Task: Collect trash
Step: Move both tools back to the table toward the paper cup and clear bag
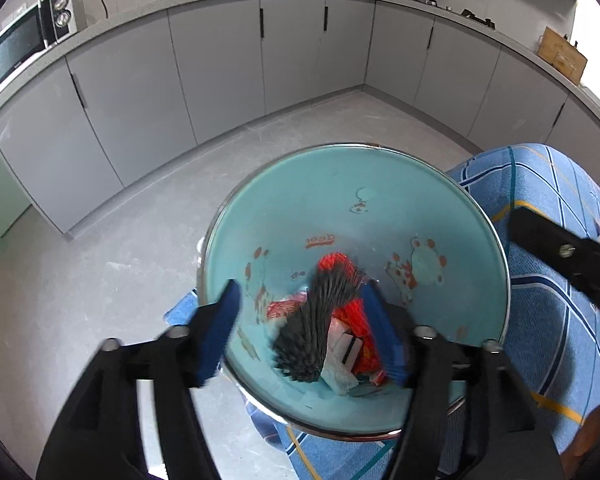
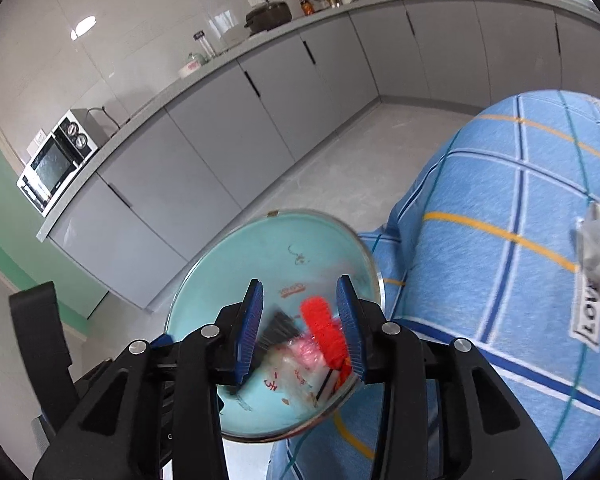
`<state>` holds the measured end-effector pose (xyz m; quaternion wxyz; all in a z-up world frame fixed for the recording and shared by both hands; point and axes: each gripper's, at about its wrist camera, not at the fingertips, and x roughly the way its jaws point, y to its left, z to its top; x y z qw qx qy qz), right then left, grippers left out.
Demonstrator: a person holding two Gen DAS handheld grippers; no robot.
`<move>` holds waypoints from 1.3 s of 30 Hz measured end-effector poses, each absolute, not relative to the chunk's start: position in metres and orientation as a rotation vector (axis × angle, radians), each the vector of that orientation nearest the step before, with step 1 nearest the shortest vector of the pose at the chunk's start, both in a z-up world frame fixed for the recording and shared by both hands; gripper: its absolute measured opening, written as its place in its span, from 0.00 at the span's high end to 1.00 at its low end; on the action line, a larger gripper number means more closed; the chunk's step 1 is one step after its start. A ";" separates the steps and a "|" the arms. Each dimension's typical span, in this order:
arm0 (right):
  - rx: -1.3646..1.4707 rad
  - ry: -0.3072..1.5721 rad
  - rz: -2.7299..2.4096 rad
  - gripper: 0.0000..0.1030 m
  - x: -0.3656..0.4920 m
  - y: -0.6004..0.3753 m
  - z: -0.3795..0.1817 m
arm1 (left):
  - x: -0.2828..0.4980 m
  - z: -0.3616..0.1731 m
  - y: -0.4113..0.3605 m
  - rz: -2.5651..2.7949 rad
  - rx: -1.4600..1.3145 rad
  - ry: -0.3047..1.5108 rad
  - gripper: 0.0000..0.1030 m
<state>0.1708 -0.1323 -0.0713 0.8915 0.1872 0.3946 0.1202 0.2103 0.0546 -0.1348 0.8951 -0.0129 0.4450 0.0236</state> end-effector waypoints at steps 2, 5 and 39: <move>0.396 0.806 0.242 0.61 0.167 -0.137 -0.067 | 0.208 -0.132 0.055 0.058 -0.028 0.918 0.21; 0.400 0.782 0.214 0.51 0.159 -0.146 -0.061 | 0.205 -0.125 0.056 0.071 -0.046 0.910 0.16; 0.437 0.677 -0.068 0.27 0.064 -0.271 -0.049 | 0.154 -0.088 -0.039 -0.067 0.065 0.820 0.06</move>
